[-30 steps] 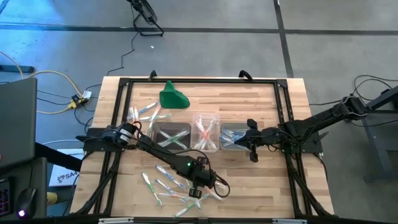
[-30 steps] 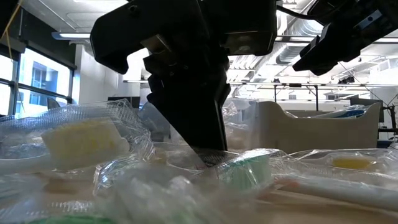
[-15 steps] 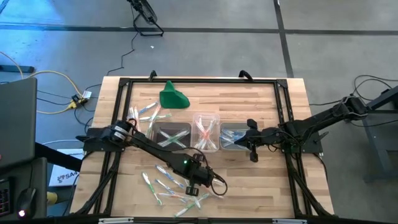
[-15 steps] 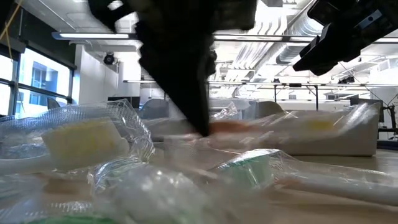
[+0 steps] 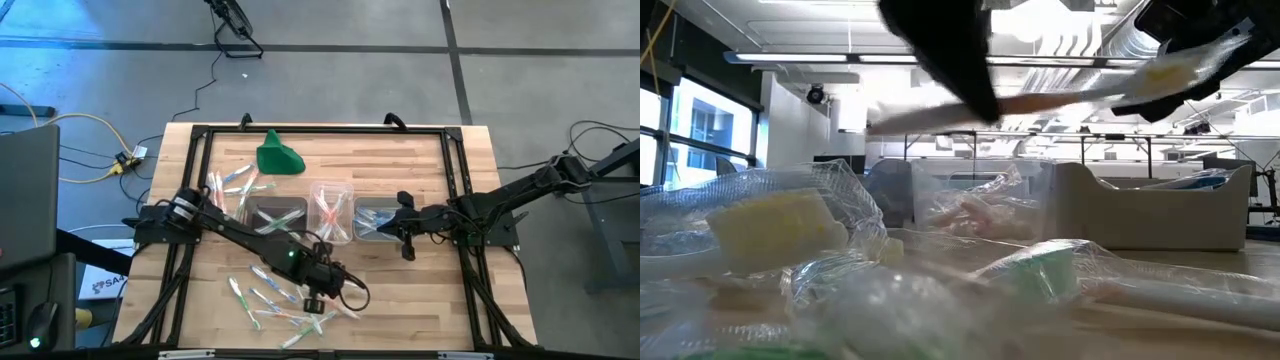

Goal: Pick & Place Toothbrushes
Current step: Put the orange toothbrush into the transparent bin

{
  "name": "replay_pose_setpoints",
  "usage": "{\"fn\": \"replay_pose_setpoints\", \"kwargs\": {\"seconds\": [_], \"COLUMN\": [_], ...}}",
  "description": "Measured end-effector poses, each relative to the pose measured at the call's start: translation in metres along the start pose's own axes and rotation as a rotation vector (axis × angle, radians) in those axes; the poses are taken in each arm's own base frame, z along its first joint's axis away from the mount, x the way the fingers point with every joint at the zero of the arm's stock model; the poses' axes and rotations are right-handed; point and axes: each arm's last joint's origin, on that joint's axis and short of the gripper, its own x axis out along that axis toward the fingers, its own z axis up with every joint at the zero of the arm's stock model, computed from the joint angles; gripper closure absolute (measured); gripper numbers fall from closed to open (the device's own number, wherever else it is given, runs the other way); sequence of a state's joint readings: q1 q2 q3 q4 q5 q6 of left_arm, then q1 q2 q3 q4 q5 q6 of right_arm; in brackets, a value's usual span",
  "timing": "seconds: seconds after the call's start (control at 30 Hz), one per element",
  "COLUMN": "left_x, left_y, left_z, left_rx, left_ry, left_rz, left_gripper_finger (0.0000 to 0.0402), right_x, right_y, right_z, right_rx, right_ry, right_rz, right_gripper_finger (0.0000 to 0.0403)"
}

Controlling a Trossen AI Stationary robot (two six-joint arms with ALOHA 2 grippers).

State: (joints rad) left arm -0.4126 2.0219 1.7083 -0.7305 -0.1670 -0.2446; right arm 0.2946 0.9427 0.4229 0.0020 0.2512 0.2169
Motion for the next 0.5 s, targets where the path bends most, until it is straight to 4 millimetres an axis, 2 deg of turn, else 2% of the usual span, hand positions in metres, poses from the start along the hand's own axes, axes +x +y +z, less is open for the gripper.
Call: {"fn": "replay_pose_setpoints", "kwargs": {"seconds": [0.23,0.5], "left_x": [-0.021,-0.046], "left_y": [0.002,0.017], "left_z": [0.014,0.021], "left_rx": [-0.045,-0.234], "left_ry": [-0.055,-0.08], "left_rz": [0.021,0.214], "left_gripper_finger": [0.0374,0.0374], "right_x": [0.0,0.0], "right_y": [0.0,0.0], "right_z": [0.0,-0.001], "right_rx": [-0.001,0.003], "right_ry": [0.004,0.006], "right_rz": [-0.001,0.004], "right_gripper_finger": [0.0401,0.0401]}}
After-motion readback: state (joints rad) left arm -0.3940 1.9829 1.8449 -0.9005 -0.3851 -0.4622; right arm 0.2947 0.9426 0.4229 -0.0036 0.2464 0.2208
